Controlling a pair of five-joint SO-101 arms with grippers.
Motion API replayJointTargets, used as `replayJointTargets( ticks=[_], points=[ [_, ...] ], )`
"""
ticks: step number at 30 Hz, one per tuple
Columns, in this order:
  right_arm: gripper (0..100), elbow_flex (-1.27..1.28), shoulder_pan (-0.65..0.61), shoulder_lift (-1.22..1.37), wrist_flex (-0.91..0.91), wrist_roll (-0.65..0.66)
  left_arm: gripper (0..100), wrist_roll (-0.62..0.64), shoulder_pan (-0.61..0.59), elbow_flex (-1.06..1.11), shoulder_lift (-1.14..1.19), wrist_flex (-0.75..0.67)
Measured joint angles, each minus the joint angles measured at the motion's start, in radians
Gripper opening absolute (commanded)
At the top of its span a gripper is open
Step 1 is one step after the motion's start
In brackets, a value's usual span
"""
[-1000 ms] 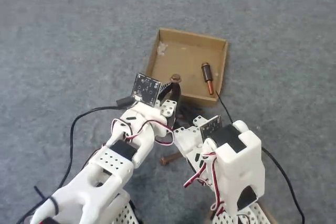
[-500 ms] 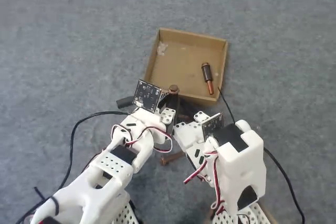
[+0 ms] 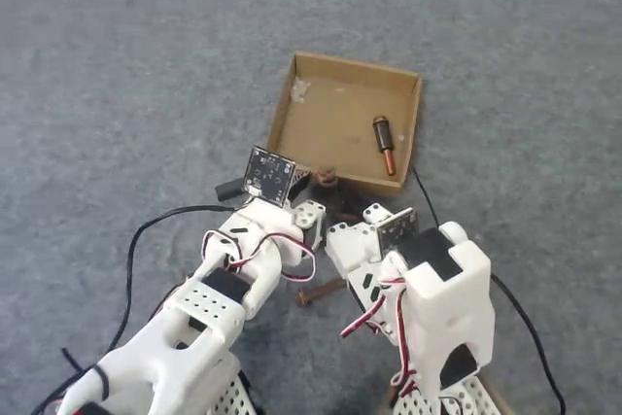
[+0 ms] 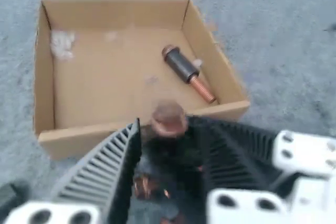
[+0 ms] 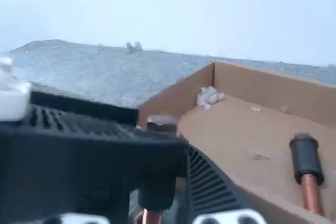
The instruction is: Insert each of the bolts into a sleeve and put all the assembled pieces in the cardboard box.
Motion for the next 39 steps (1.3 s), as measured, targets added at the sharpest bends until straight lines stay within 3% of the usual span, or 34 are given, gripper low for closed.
replayJointTargets(
  ticks=[6,14,17,21,33,39],
  points=[
    [0.6,0.000,0.006,0.000,0.000,0.000,34,-0.003,-0.006,-0.002,-0.072,0.063],
    [0.6,0.000,0.008,0.000,0.000,0.000,33,-0.003,-0.078,0.000,-0.465,0.354],
    [0.6,0.000,0.008,0.000,0.000,0.000,24,-0.003,-0.158,0.000,-0.641,0.460],
    [0.6,0.000,0.008,0.000,0.000,0.000,3,-0.005,-0.253,0.000,-0.792,0.539],
    [0.6,0.014,0.008,0.000,0.000,0.009,1,-0.003,-0.405,0.147,-0.681,0.549],
    [0.6,0.086,0.015,-0.043,0.000,0.204,1,-0.005,-0.414,0.155,-0.640,0.549]
  ],
)
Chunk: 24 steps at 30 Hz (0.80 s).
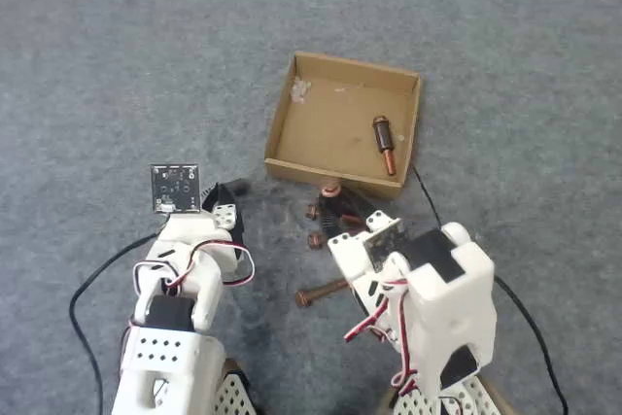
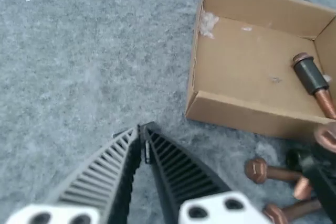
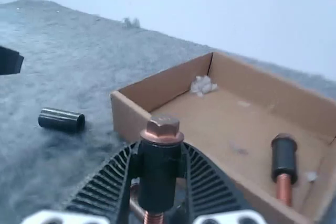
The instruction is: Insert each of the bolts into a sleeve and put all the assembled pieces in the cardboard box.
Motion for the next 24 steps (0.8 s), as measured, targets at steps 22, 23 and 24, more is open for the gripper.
replayJointTargets(
  ticks=[22,23,24],
  points=[
    [0.6,0.040,0.092,-1.088,1.415,0.069,1,-0.138,-0.034,0.017,0.000,-0.054],
    [0.6,0.018,0.097,-1.138,1.516,0.069,1,-0.138,-0.037,0.017,0.000,-0.055],
    [0.6,-0.009,0.103,-1.183,1.616,0.069,1,-0.138,-0.037,0.017,0.000,-0.055]
  ],
)
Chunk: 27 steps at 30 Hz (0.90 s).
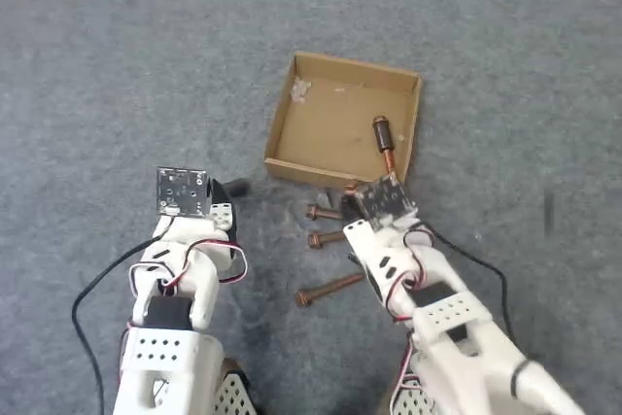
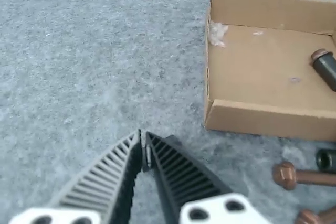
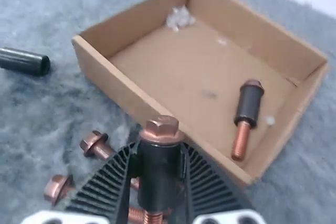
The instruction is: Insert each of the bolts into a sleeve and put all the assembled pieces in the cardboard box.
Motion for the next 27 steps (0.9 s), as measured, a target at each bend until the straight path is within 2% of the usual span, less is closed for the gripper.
replayJointTargets(
  ticks=[4,9,15,17,20,27],
  points=[
    [0.6,-0.126,0.037,-0.069,0.307,0.000,6,-0.018,-0.038,0.000,0.000,0.000],
    [0.6,-0.305,0.086,-0.006,0.489,-0.002,8,-0.057,-0.055,0.002,0.000,0.032],
    [0.6,-0.580,0.141,0.285,0.640,-0.029,8,-0.178,-0.052,0.002,0.000,0.038],
    [0.6,-0.690,0.160,0.396,0.700,-0.037,7,-0.180,-0.052,0.002,0.000,0.038],
    [0.6,-0.862,0.183,0.535,0.789,-0.075,1,-0.180,-0.052,0.002,0.000,0.038],
    [0.6,-1.280,0.195,0.816,0.973,-0.103,1,-0.180,-0.052,0.002,0.000,0.038]
  ],
)
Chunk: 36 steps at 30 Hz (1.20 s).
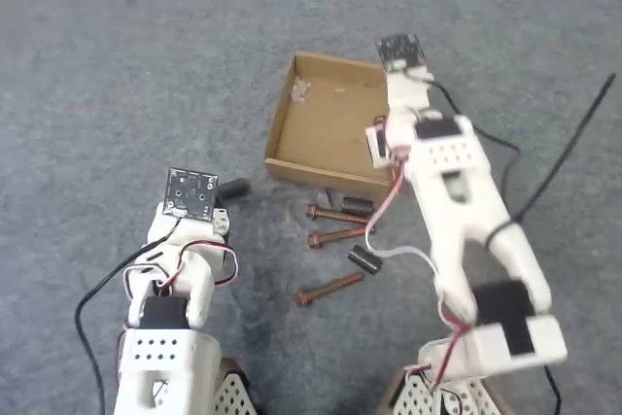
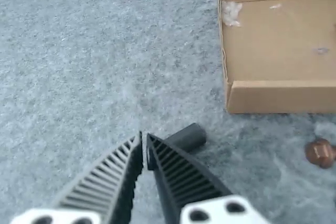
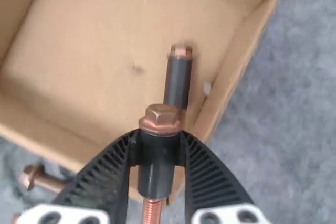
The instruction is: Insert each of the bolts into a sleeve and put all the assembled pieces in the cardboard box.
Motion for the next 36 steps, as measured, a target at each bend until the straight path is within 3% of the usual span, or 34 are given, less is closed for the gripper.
replayJointTargets(
  ticks=[17,20,25,31,36],
  points=[
    [1.0,-0.784,0.000,0.617,0.247,0.021,1,0.000,0.000,0.000,0.003,-0.002],
    [2.0,-0.847,0.000,0.669,0.247,0.025,1,0.000,0.000,0.000,0.003,-0.002],
    [12.3,-0.875,0.000,0.713,0.247,0.025,1,0.000,0.000,0.000,0.003,-0.002],
    [4.1,-0.898,0.000,0.715,0.256,0.028,1,0.000,0.000,0.000,0.003,-0.002],
    [0.7,-0.944,0.003,0.712,0.381,0.028,1,-0.005,0.000,0.003,0.003,-0.029]
  ],
)
